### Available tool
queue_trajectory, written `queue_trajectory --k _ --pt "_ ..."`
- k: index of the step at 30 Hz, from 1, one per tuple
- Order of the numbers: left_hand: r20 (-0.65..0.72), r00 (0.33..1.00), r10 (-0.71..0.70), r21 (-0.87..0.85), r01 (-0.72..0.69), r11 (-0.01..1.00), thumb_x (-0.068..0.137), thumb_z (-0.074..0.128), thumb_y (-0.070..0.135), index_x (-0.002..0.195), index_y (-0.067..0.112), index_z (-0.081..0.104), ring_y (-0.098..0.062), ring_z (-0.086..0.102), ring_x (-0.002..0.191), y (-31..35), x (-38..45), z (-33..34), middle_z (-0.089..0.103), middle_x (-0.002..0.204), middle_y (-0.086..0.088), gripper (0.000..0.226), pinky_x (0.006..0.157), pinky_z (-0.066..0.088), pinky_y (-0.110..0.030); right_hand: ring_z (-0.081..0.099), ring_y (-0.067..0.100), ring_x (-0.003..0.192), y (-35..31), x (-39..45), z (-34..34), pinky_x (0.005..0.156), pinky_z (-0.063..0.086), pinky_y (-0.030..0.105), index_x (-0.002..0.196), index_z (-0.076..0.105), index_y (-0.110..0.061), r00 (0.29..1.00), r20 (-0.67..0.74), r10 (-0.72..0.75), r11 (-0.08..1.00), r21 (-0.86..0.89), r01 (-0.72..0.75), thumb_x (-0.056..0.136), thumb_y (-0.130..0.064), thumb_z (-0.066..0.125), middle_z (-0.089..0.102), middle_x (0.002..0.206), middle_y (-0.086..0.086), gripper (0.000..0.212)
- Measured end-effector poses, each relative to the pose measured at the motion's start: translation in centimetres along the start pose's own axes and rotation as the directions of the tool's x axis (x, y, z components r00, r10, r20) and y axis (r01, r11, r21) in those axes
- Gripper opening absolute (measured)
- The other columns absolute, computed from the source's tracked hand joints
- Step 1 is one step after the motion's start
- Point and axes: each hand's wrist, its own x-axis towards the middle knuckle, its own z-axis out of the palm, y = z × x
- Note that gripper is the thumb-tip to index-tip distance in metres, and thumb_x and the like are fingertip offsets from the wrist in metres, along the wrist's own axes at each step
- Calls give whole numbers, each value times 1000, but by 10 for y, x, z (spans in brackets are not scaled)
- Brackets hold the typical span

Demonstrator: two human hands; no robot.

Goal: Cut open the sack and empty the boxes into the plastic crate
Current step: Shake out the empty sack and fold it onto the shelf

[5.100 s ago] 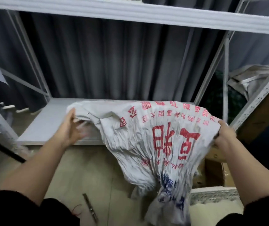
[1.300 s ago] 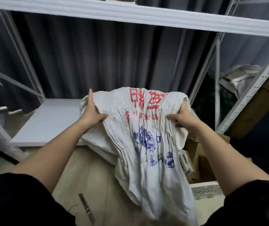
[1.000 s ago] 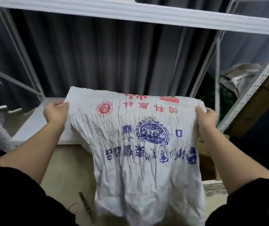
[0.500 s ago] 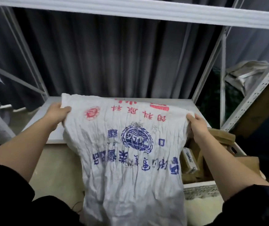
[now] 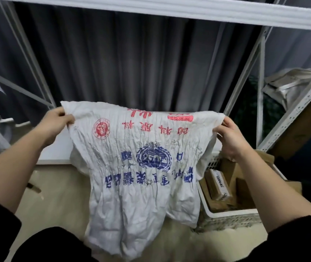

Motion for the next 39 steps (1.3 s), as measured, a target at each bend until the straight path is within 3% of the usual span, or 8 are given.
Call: queue_trajectory --k 4,8,12,17,27,30,33,39 --pt "-62 962 267 305 -236 923 88 49 -4 81 -2 51 -24 45 77 8 3 12 47 87 -15 8 70 44 -43 48 17 91 -11 2 10 77 42 33 114 50 -23 977 -196 -83 993 -96 65 81 -2 37 54 99 -3 41" --pt "-116 927 355 300 -308 903 86 48 10 106 6 50 -33 54 104 27 1 15 48 114 -15 21 95 44 -48 51 7 102 -28 0 10 86 44 26 120 36 -24 979 -122 -161 984 -91 151 88 -29 56 52 109 -12 38" --pt "-54 951 304 -12 -305 952 87 57 17 143 21 30 -15 50 122 48 -13 18 50 133 5 62 104 40 -34 50 12 117 -40 1 7 97 45 32 133 24 -24 971 -19 -239 927 -303 223 77 -22 77 46 128 -6 77" --pt "68 979 190 -15 -190 982 71 78 40 148 17 5 -16 40 130 53 -25 25 37 148 1 108 112 32 -36 47 17 125 -46 1 25 104 41 37 142 16 -24 956 -6 -294 926 -250 284 79 -10 74 43 139 0 86" --pt "319 931 176 147 -232 961 81 74 11 149 25 17 -15 43 131 42 -19 -13 41 143 7 90 107 35 -34 48 16 120 -51 -5 -11 105 39 38 143 24 -23 968 -75 -240 901 -389 193 87 1 59 47 129 -6 70" --pt "165 970 180 496 -239 835 86 66 13 146 22 20 -34 53 117 41 -18 2 52 133 -9 76 95 43 -41 54 27 113 -43 -6 -1 95 44 42 146 17 -30 965 -94 -246 782 -607 140 90 -13 57 54 127 2 71" --pt "9 947 322 838 -184 514 92 45 7 141 17 22 -45 61 94 52 -26 46 60 114 -22 55 72 43 -43 58 37 87 -40 -2 38 68 41 38 142 11 -32 938 -102 -333 503 -860 85 90 -21 43 57 116 10 62" --pt "59 880 471 881 -267 390 96 33 -2 147 10 25 -39 64 91 106 -46 120 45 128 -17 53 62 36 -38 55 37 74 -55 -12 107 61 41 39 145 11 -25 850 -116 -514 433 -890 140 93 -9 36 42 123 14 60"
